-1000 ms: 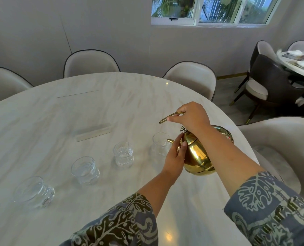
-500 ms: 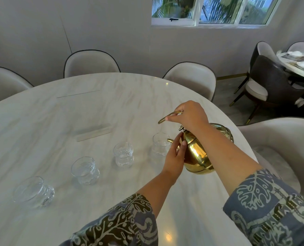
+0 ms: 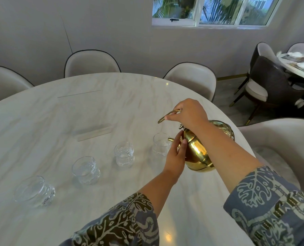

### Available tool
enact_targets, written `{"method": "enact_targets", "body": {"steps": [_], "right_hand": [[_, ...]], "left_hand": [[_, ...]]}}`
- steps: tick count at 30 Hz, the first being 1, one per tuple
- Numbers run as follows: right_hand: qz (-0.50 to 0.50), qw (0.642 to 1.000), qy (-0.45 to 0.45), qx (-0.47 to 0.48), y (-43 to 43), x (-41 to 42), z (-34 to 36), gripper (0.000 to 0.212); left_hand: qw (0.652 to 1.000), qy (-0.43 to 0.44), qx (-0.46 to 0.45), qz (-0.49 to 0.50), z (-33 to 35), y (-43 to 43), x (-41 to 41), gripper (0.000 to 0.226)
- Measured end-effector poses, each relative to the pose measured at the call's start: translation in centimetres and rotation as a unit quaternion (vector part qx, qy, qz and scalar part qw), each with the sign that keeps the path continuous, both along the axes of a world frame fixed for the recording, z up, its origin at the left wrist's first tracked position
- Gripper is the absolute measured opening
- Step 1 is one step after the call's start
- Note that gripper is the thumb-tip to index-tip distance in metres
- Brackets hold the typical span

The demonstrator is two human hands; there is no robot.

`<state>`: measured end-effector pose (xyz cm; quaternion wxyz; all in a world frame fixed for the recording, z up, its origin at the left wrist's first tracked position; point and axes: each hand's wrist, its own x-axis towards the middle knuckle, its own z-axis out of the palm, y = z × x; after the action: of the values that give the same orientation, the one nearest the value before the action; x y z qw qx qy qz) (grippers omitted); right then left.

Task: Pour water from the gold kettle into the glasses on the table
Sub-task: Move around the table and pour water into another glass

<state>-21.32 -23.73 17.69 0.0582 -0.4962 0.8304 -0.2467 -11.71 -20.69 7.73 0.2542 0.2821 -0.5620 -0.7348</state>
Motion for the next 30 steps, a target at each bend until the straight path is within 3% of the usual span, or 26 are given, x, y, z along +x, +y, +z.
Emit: {"method": "enact_targets", "body": {"steps": [30], "right_hand": [[0.013,0.999,0.040,0.017,-0.54,0.80,0.44,0.038]], "left_hand": [[1.000,0.026,0.017,0.005,0.25,-0.01,0.23,0.042]]}}
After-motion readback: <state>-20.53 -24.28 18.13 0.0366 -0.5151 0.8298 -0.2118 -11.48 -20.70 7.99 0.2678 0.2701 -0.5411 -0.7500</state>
